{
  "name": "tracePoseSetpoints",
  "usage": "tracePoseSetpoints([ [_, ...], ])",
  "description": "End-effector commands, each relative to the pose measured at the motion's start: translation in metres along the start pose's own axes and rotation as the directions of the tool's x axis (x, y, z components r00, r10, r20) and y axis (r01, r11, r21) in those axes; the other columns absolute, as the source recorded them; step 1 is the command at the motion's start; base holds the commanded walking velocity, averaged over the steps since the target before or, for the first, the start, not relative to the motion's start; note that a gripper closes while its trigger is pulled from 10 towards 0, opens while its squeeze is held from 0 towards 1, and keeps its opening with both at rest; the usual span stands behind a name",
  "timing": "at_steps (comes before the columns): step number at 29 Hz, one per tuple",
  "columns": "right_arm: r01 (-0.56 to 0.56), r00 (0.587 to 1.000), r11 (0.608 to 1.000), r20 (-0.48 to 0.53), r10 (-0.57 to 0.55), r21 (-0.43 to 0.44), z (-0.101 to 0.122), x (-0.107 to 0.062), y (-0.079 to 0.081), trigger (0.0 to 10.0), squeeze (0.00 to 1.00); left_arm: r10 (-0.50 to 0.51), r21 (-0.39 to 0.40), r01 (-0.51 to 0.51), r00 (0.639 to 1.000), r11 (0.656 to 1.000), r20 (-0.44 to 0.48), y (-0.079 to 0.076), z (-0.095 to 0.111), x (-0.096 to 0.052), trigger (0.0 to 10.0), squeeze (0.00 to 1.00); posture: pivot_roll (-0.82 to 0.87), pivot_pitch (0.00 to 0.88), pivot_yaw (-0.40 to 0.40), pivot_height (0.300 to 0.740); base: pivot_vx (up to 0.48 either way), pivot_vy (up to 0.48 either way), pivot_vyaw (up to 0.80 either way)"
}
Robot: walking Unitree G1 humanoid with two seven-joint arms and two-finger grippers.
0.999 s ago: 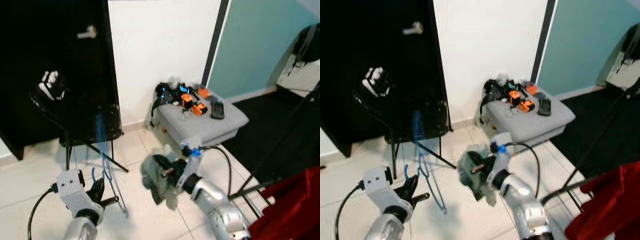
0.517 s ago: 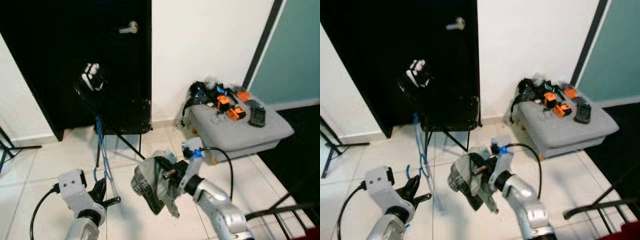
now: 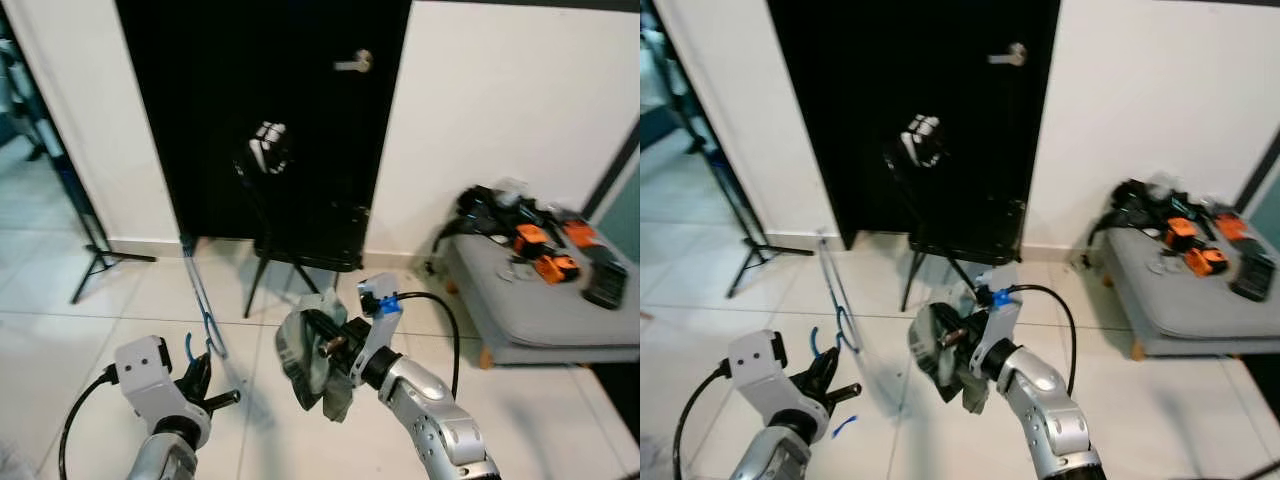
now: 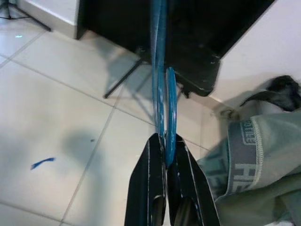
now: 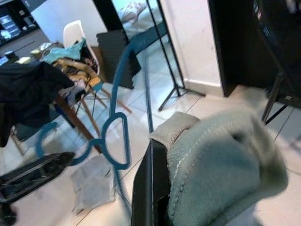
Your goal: Hang hanger
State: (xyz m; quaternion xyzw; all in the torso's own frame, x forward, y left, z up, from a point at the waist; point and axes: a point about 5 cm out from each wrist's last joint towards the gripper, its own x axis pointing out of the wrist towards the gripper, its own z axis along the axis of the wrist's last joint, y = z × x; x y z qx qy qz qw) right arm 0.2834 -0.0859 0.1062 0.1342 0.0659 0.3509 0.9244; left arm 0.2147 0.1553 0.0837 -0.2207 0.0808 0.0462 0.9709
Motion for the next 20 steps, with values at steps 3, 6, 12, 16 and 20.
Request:
tracePoseSetpoints([
  [3, 0.005, 1.0, 1.0, -0.004, -0.005, -0.006, -0.0006, -0.0012, -0.001, 10.0, 0.0, -0.001, -0.048, 0.001, 1.0, 0.999, -0.002, -0.0085, -0.0034, 0.0006, 10.0, 0.0, 0.0, 0.01, -0.04, 0.74, 0.0, 0.0, 0.77],
  [6, 0.003, 1.0, 1.0, -0.004, -0.003, -0.006, -0.0006, -0.0013, -0.0007, 10.0, 0.0, -0.001, -0.048, 0.0, 1.0, 0.999, -0.002, -0.0084, -0.0035, 0.0007, 10.0, 0.0, 0.0, 0.011, -0.038, 0.74, 0.0, 0.0, 0.77],
  [12, -0.001, 1.0, 1.0, -0.003, 0.001, -0.006, -0.0002, -0.0011, -0.0005, 10.0, 0.0, 0.0, -0.048, 0.0, 1.0, 0.999, -0.001, -0.0084, -0.0033, 0.001, 10.0, 0.0, 0.0, 0.009, -0.039, 0.74, 0.0, 0.0, 0.77],
  [16, -0.005, 1.0, 1.0, -0.003, 0.004, -0.007, 0.0, -0.0011, -0.0001, 10.0, 0.0, 0.001, -0.047, -0.001, 1.0, 0.999, -0.001, -0.0085, -0.0031, 0.0011, 10.0, 0.0, 0.0, 0.009, -0.038, 0.74, 0.0, 0.0, 0.77],
  [20, -0.003, 1.0, 1.0, -0.001, 0.003, -0.006, 0.0003, -0.0012, -0.0002, 10.0, 0.0, 0.0, -0.048, 0.0, 1.0, 0.999, -0.002, -0.0087, -0.0031, 0.0011, 10.0, 0.0, 0.0, 0.012, -0.037, 0.74, 0.0, 0.0, 0.77],
])
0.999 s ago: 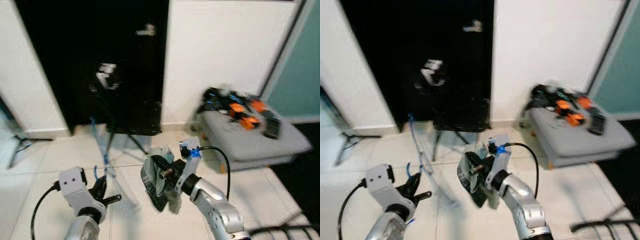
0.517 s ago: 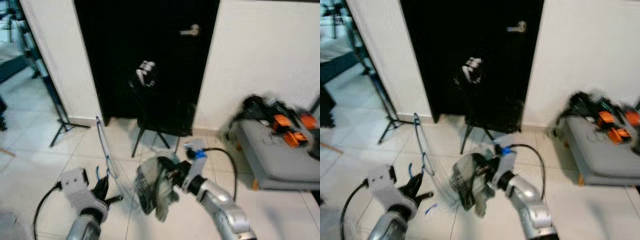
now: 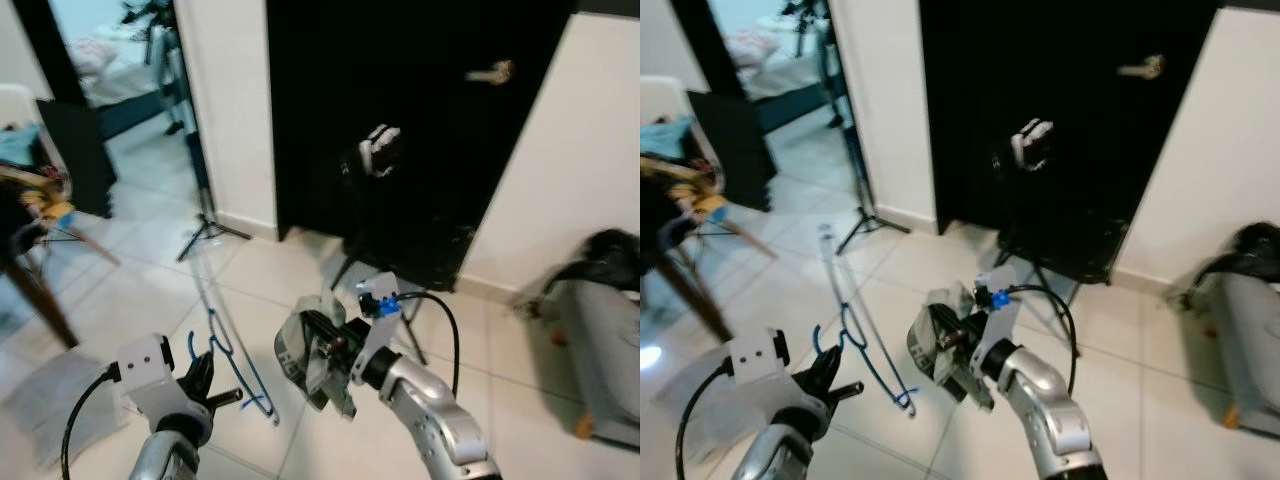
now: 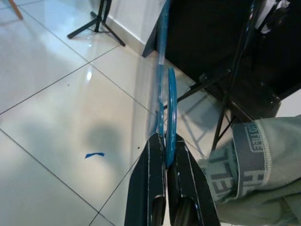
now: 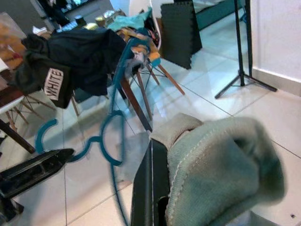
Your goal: Hang hanger
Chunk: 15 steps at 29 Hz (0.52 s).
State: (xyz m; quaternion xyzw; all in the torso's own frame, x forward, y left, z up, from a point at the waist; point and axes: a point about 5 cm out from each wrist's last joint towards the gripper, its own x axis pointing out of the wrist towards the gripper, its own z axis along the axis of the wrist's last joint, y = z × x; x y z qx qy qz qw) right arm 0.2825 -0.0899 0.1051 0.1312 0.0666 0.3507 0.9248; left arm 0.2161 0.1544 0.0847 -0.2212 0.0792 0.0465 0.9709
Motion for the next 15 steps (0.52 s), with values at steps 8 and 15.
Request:
tracePoseSetpoints([
  [8, 0.019, 1.0, 1.0, 0.002, -0.019, 0.013, 0.001, 0.002, -0.001, 10.0, 0.0, -0.044, -0.008, 0.044, 0.998, 0.999, -0.033, -0.011, -0.005, 0.002, 10.0, 0.0, 0.01, 0.012, -0.038, 0.74, 0.0, 0.0, 0.77],
  [15, 0.129, 0.991, 0.981, 0.019, -0.133, 0.147, -0.001, 0.001, -0.014, 10.0, 0.0, -0.135, 0.114, 0.146, 0.986, 0.983, -0.099, -0.016, -0.008, 0.007, 10.0, 0.0, 0.01, 0.008, 0.011, 0.74, 0.0, 0.0, 0.77],
])
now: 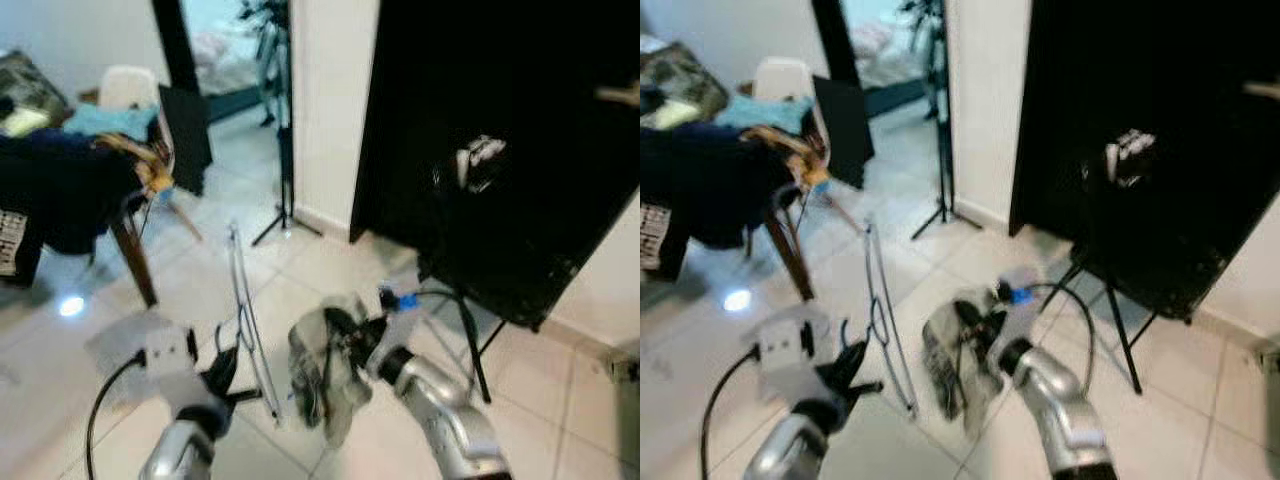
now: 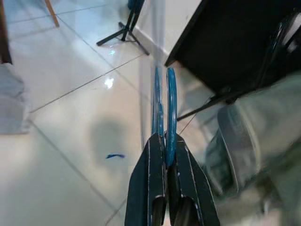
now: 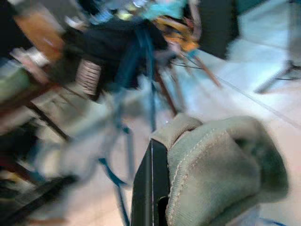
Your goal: Hang hanger
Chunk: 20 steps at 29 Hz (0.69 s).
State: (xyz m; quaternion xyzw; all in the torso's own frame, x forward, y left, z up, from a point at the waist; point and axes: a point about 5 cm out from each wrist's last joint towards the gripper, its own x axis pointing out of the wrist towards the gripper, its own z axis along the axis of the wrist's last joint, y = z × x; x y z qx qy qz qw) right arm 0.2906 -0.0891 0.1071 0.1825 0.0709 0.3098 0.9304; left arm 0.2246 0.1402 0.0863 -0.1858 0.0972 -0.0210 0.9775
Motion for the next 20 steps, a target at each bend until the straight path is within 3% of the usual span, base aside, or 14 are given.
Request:
tracePoseSetpoints([
  [1, 0.074, 0.997, 0.996, -0.001, -0.074, 0.053, -0.003, -0.005, -0.012, 10.0, 0.0, -0.034, 0.083, 0.037, 0.999, 0.996, -0.039, -0.001, -0.003, 0.001, 10.0, 0.0, 0.01, 0.009, 0.022, 0.74, 0.0, 0.0, 0.76],
  [3, 0.093, 0.996, 0.995, 0.015, -0.093, 0.046, -0.002, -0.004, -0.011, 10.0, 0.0, -0.046, 0.175, 0.053, 0.998, 0.983, -0.043, 0.001, 0.0, 0.004, 10.0, 0.0, 0.0, 0.009, 0.047, 0.74, 0.0, 0.0, 0.76],
  [5, 0.093, 0.996, 0.995, 0.015, -0.093, 0.046, -0.002, -0.004, -0.011, 10.0, 0.0, -0.046, 0.175, 0.053, 0.998, 0.983, -0.043, 0.001, 0.0, 0.004, 10.0, 0.0, 0.0, 0.009, 0.047, 0.74, 0.0, 0.0, 0.76],
  [7, 0.127, 0.991, 0.991, 0.037, -0.128, 0.035, 0.0, -0.004, -0.014, 10.0, 0.0, -0.073, 0.32, 0.084, 0.996, 0.944, -0.046, 0.001, 0.003, 0.01, 10.0, 0.0, -0.01, 0.006, 0.055, 0.74, 0.0, 0.0, 0.76],
  [8, 0.127, 0.991, 0.991, 0.037, -0.128, 0.035, 0.0, -0.004, -0.014, 10.0, 0.0, -0.073, 0.32, 0.084, 0.996, 0.944, -0.046, 0.001, 0.003, 0.01, 10.0, 0.0, -0.01, 0.006, 0.055, 0.74, 0.0, 0.0, 0.76],
  [9, 0.146, 0.988, 0.989, 0.045, -0.146, 0.019, 0.002, -0.004, -0.016, 10.0, 0.0, -0.092, 0.394, 0.105, 0.994, 0.913, -0.051, 0.0, 0.003, 0.014, 10.0, 0.0, -0.01, 0.003, 0.052, 0.74, 0.0, 0.0, 0.76],
  [10, 0.146, 0.988, 0.989, 0.045, -0.146, 0.019, 0.002, -0.004, -0.016, 10.0, 0.0, -0.092, 0.394, 0.105, 0.994, 0.913, -0.051, 0.0, 0.003, 0.014, 10.0, 0.0, -0.01, 0.003, 0.052, 0.74, 0.0, 0.0, 0.76],
  [11, 0.164, 0.985, 0.986, 0.05, -0.164, -0.003, 0.004, -0.003, -0.019, 10.0, 0.0, -0.111, 0.456, 0.125, 0.992, 0.881, -0.057, -0.003, 0.003, 0.017, 10.0, 0.0, 0.0, 0.0, 0.044, 0.74, 0.0, 0.0, 0.76],
  [12, 0.182, 0.982, 0.982, 0.049, -0.18, -0.047, 0.006, -0.002, -0.021, 10.0, 0.0, -0.134, 0.544, 0.146, 0.989, 0.826, -0.062, -0.006, 0.003, 0.019, 10.0, 0.0, 0.0, 0.0, 0.036, 0.74, 0.0, 0.0, 0.76],
  [13, 0.182, 0.982, 0.982, 0.049, -0.18, -0.047, 0.006, -0.002, -0.021, 10.0, 0.0, -0.134, 0.544, 0.146, 0.989, 0.826, -0.062, -0.006, 0.003, 0.019, 10.0, 0.0, 0.0, 0.0, 0.036, 0.74, 0.0, 0.0, 0.76],
  [15, 0.194, 0.981, 0.974, 0.045, -0.19, -0.116, 0.007, 0.0, -0.022, 10.0, 0.0, -0.153, 0.631, 0.159, 0.986, 0.759, -0.065, -0.009, 0.003, 0.021, 10.0, 0.0, 0.01, 0.0, 0.03, 0.74, 0.0, 0.0, 0.76],
  [17, 0.197, 0.98, 0.969, 0.042, -0.193, -0.151, 0.007, 0.001, -0.022, 10.0, 0.0, -0.148, 0.638, 0.153, 0.987, 0.755, -0.062, -0.009, 0.003, 0.021, 10.0, 0.0, 0.01, 0.0, 0.025, 0.74, 0.0, 0.0, 0.76],
  [20, 0.236, 0.972, 0.952, 0.035, -0.233, -0.197, 0.007, 0.002, -0.026, 10.0, 0.0, -0.109, 0.602, 0.11, 0.993, 0.791, -0.038, -0.005, 0.004, 0.021, 10.0, 0.0, 0.02, 0.0, 0.013, 0.74, 0.0, 0.0, 0.76],
])
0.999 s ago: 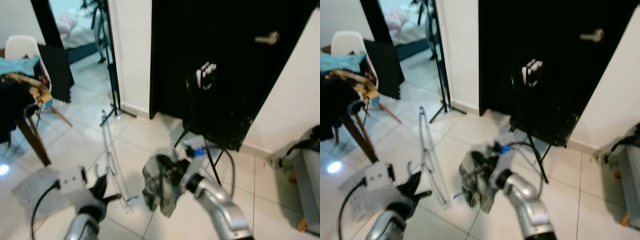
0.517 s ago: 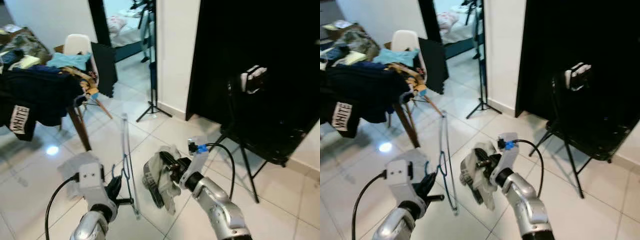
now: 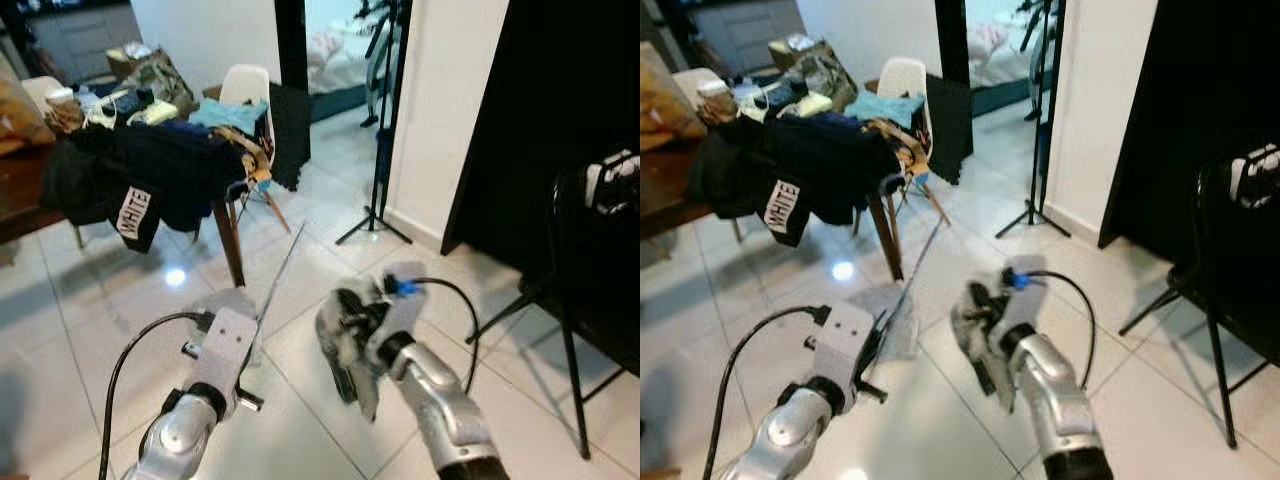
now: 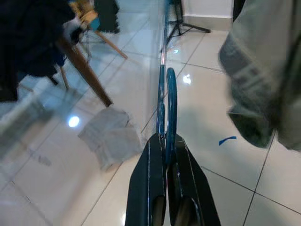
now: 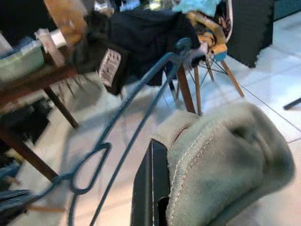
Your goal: Hang hanger
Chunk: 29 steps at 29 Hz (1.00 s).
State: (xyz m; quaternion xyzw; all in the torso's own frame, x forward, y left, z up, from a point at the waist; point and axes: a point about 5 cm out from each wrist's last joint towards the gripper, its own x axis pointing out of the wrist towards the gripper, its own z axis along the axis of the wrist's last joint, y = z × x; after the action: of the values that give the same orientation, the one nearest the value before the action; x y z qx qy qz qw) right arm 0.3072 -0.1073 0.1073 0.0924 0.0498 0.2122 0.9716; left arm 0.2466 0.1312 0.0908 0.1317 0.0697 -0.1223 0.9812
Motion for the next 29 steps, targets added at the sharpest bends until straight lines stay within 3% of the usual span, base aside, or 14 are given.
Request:
tracePoseSetpoints([
  [1, 0.024, 1.0, 0.999, -0.013, -0.024, -0.021, -0.003, 0.0, -0.003, 10.0, 0.0, 0.028, -0.008, -0.028, 1.0, 1.0, -0.014, 0.003, -0.004, -0.001, 10.0, 0.0, 0.02, 0.0, 0.013, 0.74, 0.0, 0.0, 0.76],
  [22, -0.022, 1.0, 1.0, -0.007, 0.022, -0.015, -0.005, 0.005, 0.003, 10.0, 0.0, 0.145, -0.067, -0.143, 0.989, 0.988, 0.024, 0.013, -0.002, -0.003, 10.0, 0.0, 0.02, 0.0, 0.002, 0.74, 0.0, 0.0, 0.76],
  [29, -0.062, 0.998, 0.998, -0.003, 0.062, -0.003, -0.003, 0.006, 0.005, 10.0, 0.0, 0.204, -0.125, -0.196, 0.978, 0.973, 0.053, 0.023, 0.002, -0.005, 10.0, 0.0, 0.02, 0.0, -0.004, 0.74, 0.321, 0.0, 0.0],
])
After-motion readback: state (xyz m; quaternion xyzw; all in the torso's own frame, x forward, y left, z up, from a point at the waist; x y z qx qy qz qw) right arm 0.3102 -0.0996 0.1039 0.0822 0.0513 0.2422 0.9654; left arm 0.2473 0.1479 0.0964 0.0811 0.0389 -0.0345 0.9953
